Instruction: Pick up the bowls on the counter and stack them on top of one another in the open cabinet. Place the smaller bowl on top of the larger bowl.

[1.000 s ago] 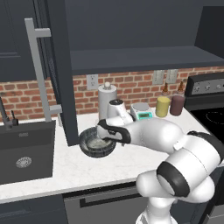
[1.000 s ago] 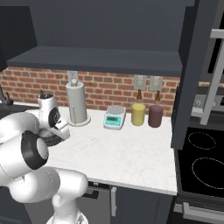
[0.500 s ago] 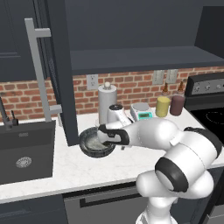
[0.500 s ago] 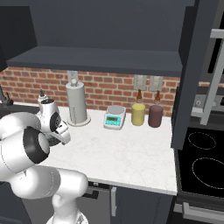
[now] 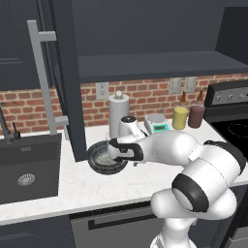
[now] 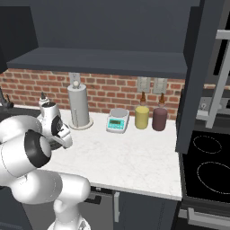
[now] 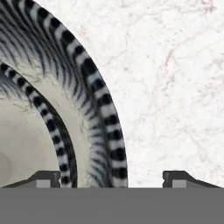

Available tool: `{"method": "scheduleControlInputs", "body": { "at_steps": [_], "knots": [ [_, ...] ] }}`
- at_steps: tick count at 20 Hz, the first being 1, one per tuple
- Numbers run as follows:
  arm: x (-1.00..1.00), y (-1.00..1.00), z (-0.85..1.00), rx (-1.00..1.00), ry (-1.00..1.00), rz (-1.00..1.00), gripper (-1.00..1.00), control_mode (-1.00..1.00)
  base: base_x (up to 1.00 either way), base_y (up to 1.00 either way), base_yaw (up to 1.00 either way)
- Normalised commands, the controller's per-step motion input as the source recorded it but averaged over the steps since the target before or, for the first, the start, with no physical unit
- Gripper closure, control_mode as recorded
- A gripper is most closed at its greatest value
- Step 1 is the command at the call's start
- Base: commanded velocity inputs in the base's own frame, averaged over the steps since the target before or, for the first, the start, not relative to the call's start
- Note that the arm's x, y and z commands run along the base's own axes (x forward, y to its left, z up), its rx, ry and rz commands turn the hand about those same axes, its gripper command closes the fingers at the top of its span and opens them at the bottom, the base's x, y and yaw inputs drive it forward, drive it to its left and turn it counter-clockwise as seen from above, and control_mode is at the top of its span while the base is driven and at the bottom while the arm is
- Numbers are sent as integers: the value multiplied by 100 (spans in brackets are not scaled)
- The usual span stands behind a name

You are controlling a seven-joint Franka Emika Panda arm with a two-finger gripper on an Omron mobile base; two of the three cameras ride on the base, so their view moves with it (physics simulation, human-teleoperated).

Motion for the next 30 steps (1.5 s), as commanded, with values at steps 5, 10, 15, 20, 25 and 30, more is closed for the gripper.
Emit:
{"method": "scheduleControlInputs", "body": {
  "at_steps": [5, 10, 15, 20, 25, 30],
  "knots": [
    [0, 0, 0, 0, 0, 0, 100, -100, 0, 0, 0],
    [0, 0, 3, 0, 0, 0, 100, -100, 0, 0, 0],
    [-28, 0, 34, -1, -3, -2, 100, -100, 0, 0, 0],
    [-49, -4, 53, 0, -12, -3, 100, -100, 0, 0, 0],
    [-49, -25, 69, 1, -15, -2, 100, -100, 0, 0, 0],
    [-62, -46, 89, 4, -20, 0, 100, -100, 0, 0, 0]
  ]
}}
